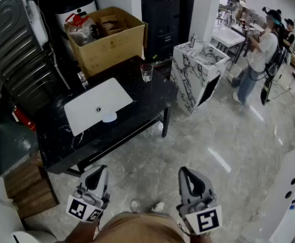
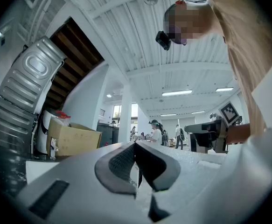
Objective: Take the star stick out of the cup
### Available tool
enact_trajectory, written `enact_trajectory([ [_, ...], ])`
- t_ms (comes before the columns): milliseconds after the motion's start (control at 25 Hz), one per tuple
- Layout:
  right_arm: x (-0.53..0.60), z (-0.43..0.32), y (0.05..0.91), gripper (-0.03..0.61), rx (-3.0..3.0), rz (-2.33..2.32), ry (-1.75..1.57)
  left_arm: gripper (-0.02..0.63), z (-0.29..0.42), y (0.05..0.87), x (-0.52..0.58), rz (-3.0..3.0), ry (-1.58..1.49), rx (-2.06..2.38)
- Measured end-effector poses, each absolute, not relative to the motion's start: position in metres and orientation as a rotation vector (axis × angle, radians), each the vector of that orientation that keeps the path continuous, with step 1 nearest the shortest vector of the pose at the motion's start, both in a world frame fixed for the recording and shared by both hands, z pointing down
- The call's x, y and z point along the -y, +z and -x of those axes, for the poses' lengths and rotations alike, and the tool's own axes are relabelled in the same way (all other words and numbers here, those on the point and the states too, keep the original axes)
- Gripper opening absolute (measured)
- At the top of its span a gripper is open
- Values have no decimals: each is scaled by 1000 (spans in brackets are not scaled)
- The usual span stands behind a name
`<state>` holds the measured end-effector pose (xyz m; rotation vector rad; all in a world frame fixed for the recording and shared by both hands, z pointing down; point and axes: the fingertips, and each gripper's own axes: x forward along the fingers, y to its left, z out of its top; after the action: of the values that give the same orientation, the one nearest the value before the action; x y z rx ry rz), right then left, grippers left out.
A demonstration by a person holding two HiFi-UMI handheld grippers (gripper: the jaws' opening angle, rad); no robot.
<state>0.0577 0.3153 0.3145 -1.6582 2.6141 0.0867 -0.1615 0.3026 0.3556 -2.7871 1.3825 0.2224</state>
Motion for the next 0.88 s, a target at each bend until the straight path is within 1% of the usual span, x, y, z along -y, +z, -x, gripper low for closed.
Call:
enact_trajectory([
  [120, -314, -62, 314, 2, -2613, 1656, 90, 0, 155, 357, -300, 2797, 223, -1380],
  [360, -312, -79, 330, 3, -2625, 1695, -6, 0, 142, 354, -300, 2796, 224, -1379],
  [880, -309, -105, 332, 3, -2671, 1589, 15, 0, 112, 351, -310, 2724, 221, -1466],
])
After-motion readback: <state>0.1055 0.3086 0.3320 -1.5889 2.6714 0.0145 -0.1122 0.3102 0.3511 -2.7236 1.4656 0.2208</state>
